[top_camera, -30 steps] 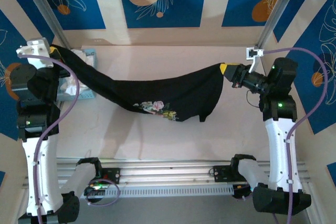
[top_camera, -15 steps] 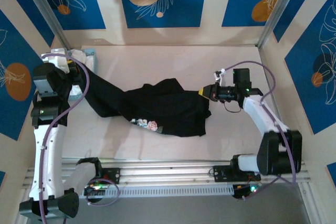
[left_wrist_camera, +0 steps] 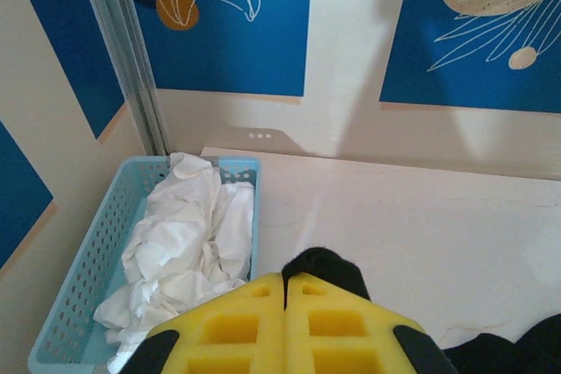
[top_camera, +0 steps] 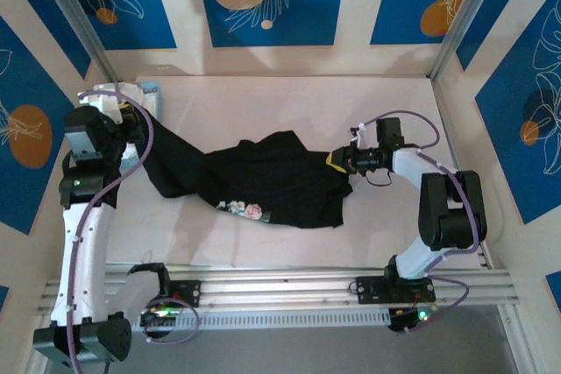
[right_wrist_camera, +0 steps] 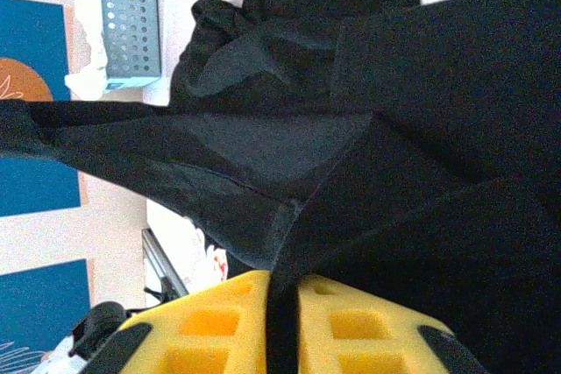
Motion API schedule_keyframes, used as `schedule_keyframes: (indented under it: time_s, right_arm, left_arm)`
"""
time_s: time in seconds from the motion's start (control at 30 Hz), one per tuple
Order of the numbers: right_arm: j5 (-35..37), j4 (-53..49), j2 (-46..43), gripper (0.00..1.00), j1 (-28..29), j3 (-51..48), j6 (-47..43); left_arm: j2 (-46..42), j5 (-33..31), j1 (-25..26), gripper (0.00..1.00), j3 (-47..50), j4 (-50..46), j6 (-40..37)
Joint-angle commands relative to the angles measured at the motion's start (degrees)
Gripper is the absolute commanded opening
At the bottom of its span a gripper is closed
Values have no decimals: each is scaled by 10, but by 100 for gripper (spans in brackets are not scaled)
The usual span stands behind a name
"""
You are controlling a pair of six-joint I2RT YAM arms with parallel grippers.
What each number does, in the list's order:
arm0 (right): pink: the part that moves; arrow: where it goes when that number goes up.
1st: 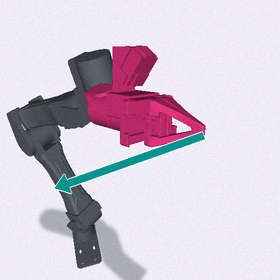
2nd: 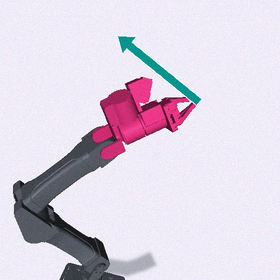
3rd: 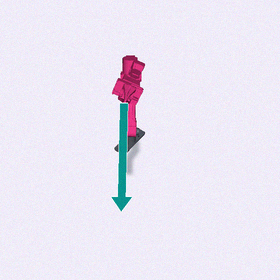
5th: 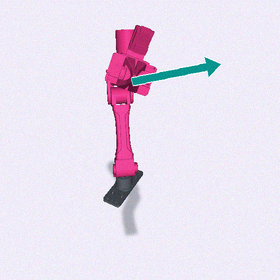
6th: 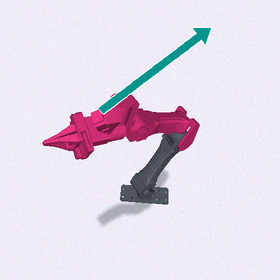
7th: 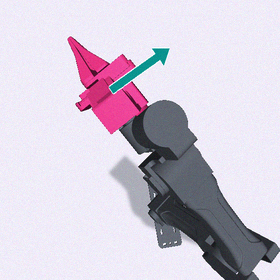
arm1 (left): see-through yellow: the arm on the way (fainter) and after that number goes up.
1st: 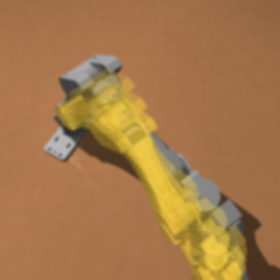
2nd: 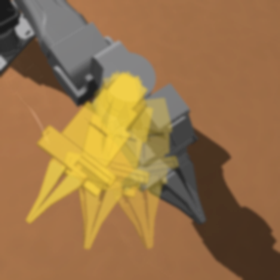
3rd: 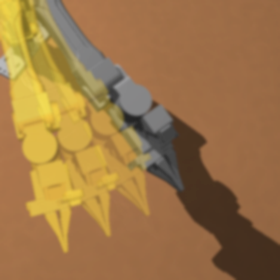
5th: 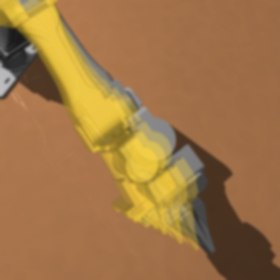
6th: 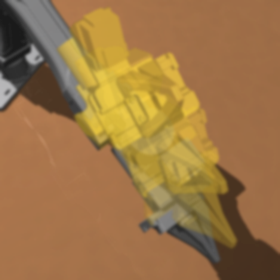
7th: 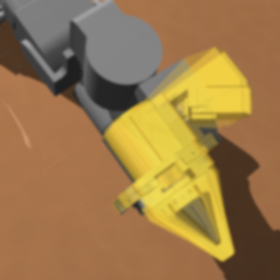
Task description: Fold the inside-out t-shirt
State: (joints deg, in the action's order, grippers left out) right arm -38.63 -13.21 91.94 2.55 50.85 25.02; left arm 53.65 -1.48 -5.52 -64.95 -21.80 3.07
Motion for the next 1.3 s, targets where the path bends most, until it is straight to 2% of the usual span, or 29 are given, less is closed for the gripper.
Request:
schedule_keyframes:
  time_s: [0.0, 0.1, 0.3, 0.47, 0.73, 1.03, 1.17, 1.27]
  right_arm:
    - [16, -5, -20, 20, -4, -12, -21]
    - [47, -29, -42, 24, -4, -19, -36]
    - [174, -75, -122, 34, 17, -38, -61]
    - [332, -121, -170, 42, 86, -37, -83]
    - [490, -145, -142, 47, 178, -8, -95]
    - [487, -173, -31, 50, 160, 80, -119]
    - [403, -173, 6, 53, 129, 105, -117]
    - [376, -170, 19, 57, 115, 112, -118]
  left_arm:
    - [-5, 15, -6, 0, 3, 31, 10]
    - [-6, 17, -6, 0, 5, 32, 11]
    - [-7, 22, -6, 0, 6, 33, 11]
    - [-8, 26, -6, 0, 10, 35, 13]
    - [-7, 33, -6, 0, 10, 36, 15]
    - [-7, 38, -6, 0, 12, 39, 18]
    - [-7, 36, -6, 0, 13, 40, 16]
    - [-7, 36, -6, 0, 13, 40, 15]
